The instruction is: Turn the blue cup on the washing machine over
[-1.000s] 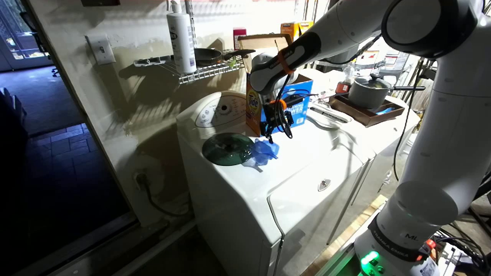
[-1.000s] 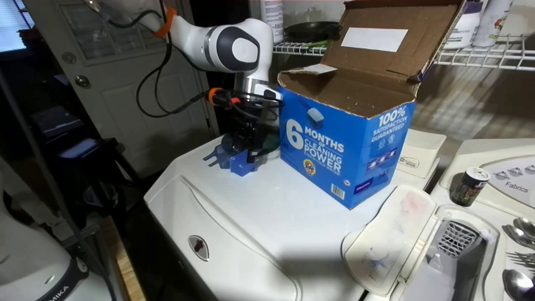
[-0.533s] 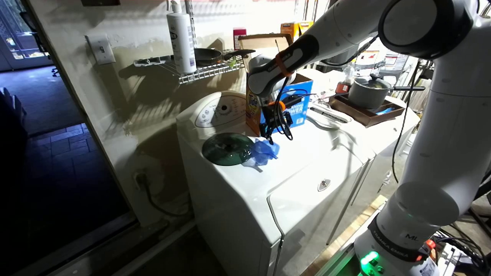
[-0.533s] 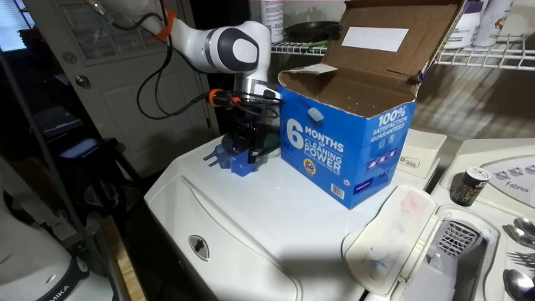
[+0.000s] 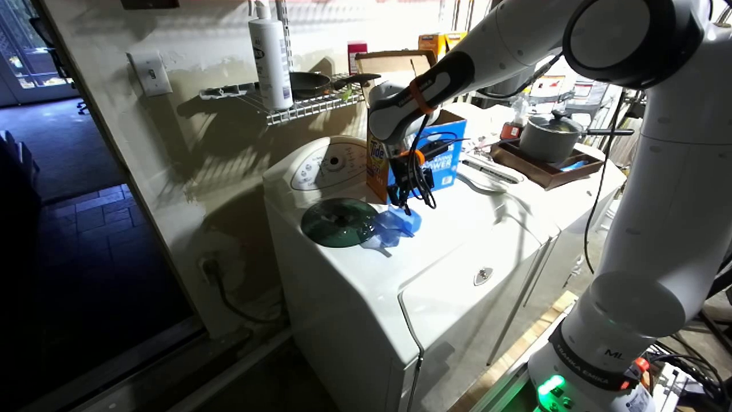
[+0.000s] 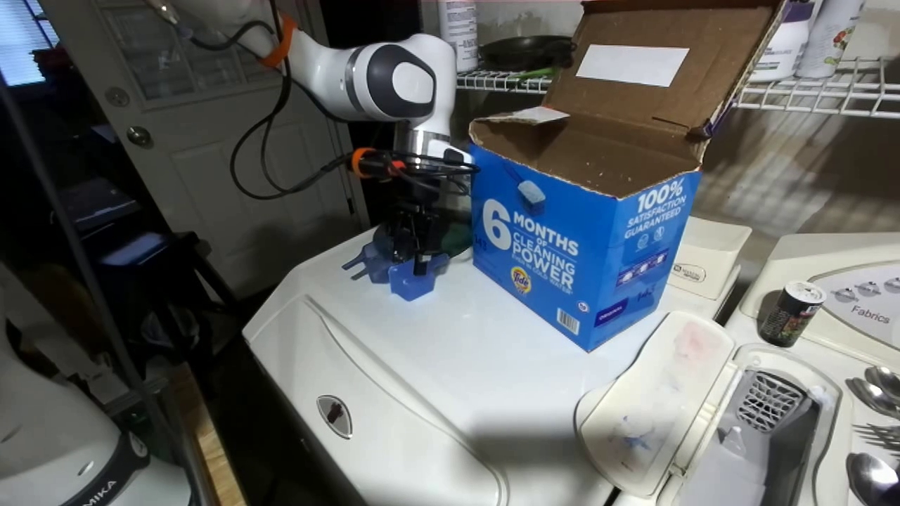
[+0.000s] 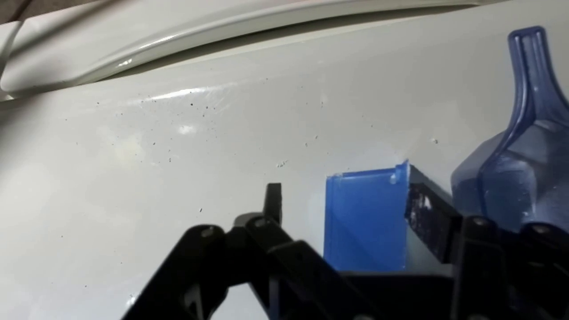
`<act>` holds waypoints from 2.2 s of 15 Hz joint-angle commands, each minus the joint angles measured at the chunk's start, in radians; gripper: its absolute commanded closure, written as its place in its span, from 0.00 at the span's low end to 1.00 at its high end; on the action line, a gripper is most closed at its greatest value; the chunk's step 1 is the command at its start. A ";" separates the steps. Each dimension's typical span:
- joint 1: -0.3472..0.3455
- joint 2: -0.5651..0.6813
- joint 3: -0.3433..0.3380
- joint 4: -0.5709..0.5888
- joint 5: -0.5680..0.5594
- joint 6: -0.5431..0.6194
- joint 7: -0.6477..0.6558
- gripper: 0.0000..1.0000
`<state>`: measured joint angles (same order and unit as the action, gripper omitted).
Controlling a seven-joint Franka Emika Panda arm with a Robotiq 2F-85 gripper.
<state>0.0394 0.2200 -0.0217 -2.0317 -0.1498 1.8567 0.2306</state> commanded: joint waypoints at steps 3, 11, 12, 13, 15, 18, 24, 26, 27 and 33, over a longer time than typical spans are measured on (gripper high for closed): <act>0.013 0.035 0.008 0.059 -0.030 -0.015 -0.001 0.00; 0.012 0.058 0.011 0.080 -0.029 -0.014 -0.001 0.04; 0.012 0.060 0.010 0.083 -0.030 -0.016 0.000 0.10; 0.012 0.063 0.010 0.088 -0.029 -0.019 0.000 0.11; 0.012 0.069 0.009 0.094 -0.030 -0.020 0.000 0.16; 0.012 0.078 0.010 0.102 -0.027 -0.021 -0.004 0.09; 0.013 0.098 0.008 0.122 -0.023 -0.032 0.002 0.20; 0.014 0.107 0.007 0.129 -0.021 -0.036 0.004 0.28; 0.014 0.110 0.007 0.132 -0.021 -0.040 0.004 0.32; 0.016 0.120 0.006 0.141 -0.020 -0.061 0.011 0.28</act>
<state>0.0507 0.2806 -0.0122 -1.9591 -0.1506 1.8240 0.2359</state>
